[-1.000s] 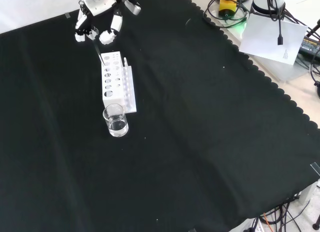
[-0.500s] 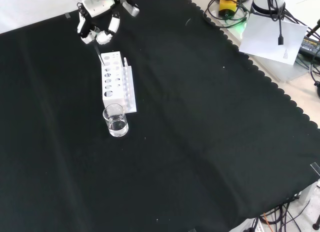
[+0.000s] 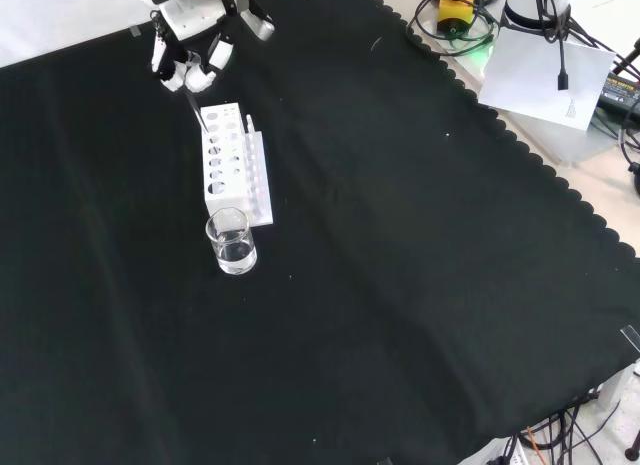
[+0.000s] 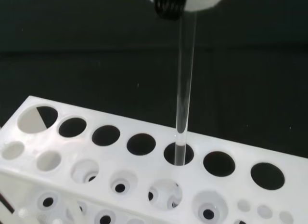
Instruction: Take the glass rod from the white test tube rack.
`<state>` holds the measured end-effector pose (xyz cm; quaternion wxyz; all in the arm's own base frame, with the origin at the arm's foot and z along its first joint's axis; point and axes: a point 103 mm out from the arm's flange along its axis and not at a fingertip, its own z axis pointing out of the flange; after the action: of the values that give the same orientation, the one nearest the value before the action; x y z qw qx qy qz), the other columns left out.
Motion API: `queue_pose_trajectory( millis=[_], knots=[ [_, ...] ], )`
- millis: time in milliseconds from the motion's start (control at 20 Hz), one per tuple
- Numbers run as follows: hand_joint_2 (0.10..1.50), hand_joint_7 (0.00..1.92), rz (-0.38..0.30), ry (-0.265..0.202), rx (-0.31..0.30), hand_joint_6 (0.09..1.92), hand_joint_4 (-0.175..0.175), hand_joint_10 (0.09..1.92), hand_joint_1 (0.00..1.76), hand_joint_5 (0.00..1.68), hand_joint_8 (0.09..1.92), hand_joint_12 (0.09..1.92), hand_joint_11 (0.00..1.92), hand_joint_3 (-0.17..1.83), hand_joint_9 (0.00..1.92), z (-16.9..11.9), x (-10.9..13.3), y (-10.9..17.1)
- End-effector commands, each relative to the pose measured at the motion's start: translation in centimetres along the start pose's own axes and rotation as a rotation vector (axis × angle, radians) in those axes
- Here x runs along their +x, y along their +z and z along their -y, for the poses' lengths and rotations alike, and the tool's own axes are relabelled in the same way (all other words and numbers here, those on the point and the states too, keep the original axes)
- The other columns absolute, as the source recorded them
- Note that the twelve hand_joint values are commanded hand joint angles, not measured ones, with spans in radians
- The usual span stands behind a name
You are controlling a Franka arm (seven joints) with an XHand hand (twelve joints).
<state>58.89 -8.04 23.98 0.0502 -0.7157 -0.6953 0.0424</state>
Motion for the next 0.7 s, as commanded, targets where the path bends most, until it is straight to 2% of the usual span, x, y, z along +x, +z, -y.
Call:
queue_pose_trajectory(
  millis=[50,150,350,700],
  knots=[
    [0.79,1.11,-0.003,0.002,-0.130,0.89,-0.175,1.02,1.29,0.98,1.21,0.75,1.54,0.62,1.50,0.7,1.1,-1.3],
    [0.74,1.16,-0.035,0.012,-0.141,0.81,-0.175,0.97,1.30,1.04,1.15,0.73,1.56,0.66,1.53,1.2,1.4,-2.4],
    [0.71,1.19,-0.075,0.036,-0.094,0.73,-0.175,0.90,1.31,1.09,1.10,0.70,1.59,0.68,1.57,2.7,1.7,-4.8],
    [0.73,1.19,-0.098,0.021,-0.108,0.66,-0.175,0.86,1.31,1.11,1.09,0.69,1.60,0.64,1.59,5.5,2.6,-9.0]
  ],
)
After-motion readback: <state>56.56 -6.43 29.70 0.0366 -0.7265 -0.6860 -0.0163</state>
